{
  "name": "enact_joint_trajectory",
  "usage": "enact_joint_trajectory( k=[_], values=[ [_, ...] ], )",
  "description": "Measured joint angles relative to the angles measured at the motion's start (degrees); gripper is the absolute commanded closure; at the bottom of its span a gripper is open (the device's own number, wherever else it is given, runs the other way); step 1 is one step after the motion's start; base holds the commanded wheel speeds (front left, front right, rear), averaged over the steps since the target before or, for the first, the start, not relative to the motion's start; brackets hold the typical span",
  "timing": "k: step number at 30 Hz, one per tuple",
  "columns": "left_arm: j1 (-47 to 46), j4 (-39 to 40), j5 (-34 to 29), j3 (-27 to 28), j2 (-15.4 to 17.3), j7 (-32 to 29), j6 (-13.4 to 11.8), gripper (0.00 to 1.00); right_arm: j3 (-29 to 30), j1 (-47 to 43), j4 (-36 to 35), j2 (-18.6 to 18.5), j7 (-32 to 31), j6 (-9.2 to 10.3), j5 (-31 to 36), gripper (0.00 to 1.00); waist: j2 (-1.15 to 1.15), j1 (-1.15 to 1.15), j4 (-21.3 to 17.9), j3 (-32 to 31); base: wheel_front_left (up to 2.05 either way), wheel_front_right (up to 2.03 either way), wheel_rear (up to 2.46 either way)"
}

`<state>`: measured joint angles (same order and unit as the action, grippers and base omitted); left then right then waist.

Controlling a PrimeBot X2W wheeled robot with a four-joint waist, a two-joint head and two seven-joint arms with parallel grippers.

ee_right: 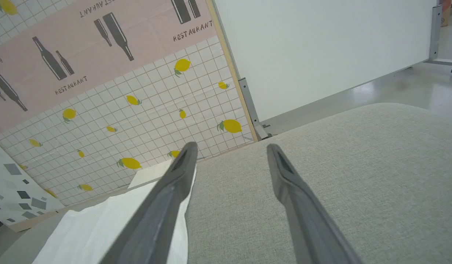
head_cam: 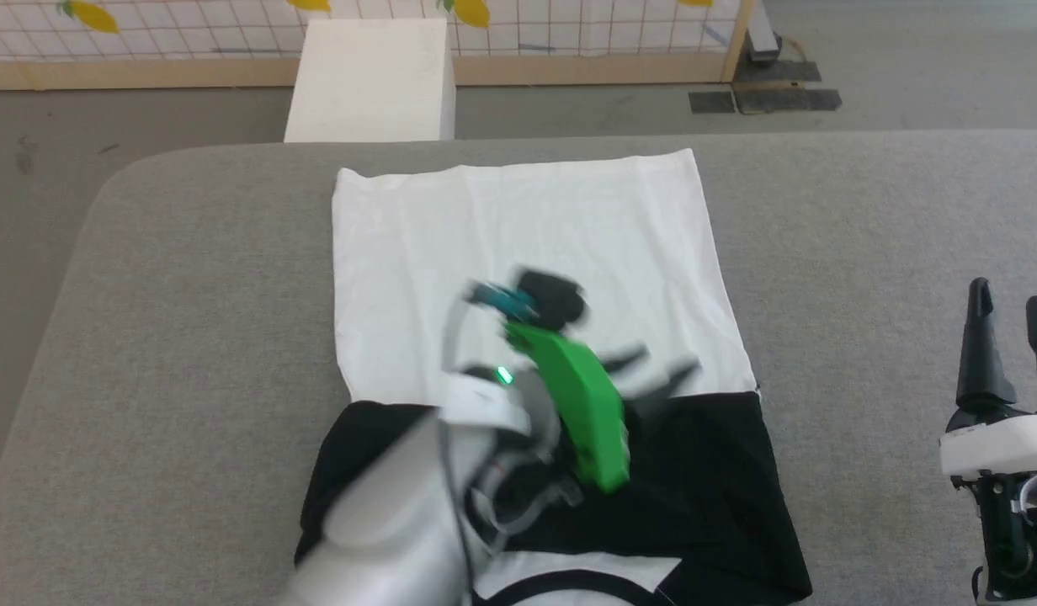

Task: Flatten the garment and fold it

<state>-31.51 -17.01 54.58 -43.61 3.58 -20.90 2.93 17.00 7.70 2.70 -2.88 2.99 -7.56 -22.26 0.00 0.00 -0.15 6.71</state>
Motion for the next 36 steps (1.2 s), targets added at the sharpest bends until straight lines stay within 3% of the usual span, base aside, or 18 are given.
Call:
enact_joint_trajectory(
  k=[3,9,14,16,20,24,30,36],
  values=[
    [-1.8,2.92,-0.24,5.99,3.04,5.76,-1.83,0.0,-1.03,-0.05,-0.11,-0.01,-0.64,0.0,0.16,0.0,0.0,0.0,0.88,-0.67,0.0,0.0,0.0],
    [-1.96,3.33,-7.82,15.17,13.14,20.96,-6.39,0.0,-3.82,0.3,-0.24,0.02,-3.58,0.0,1.16,0.0,0.0,0.0,2.03,-1.08,0.0,0.0,0.0],
    [2.22,2.59,-12.48,19.64,17.15,32.99,-9.05,0.0,-5.25,0.98,0.22,0.03,-7.02,0.0,1.99,0.0,0.0,0.0,2.18,-0.28,0.0,0.0,0.0],
    [3.87,2.76,-14.37,20.89,18.16,34.59,-9.61,0.0,-5.5,2.11,0.78,0.01,-9.32,0.0,2.27,0.0,0.0,0.0,2.23,0.29,0.0,0.0,0.0],
    [7.87,7.44,-17.52,26.33,18.09,35.46,-11.35,0.0,-5.94,6.88,2.26,0.01,-14.14,0.0,4.33,0.0,0.0,0.0,2.17,2.22,0.0,0.0,0.0],
    [10.86,14.5,-22.21,31.12,16.6,35.63,-11.55,0.0,-6.17,15.54,5.95,-0.05,-19.14,0.0,7.12,0.0,0.0,0.0,2.24,5.21,0.0,0.0,0.0],
    [12.83,21.07,-27.24,35.42,13.22,35.64,-10.35,0.0,-5.7,32.0,13.14,-0.11,-28.0,0.0,13.69,0.0,0.0,0.01,2.87,10.81,0.0,0.0,0.0],
    [12.27,23.76,-29.36,37.41,9.64,35.64,-7.7,0.0,-4.53,47.03,20.93,-3.42,-38.73,0.01,20.9,0.0,0.0,0.01,4.49,17.13,0.0,0.0,0.0]
  ],
)
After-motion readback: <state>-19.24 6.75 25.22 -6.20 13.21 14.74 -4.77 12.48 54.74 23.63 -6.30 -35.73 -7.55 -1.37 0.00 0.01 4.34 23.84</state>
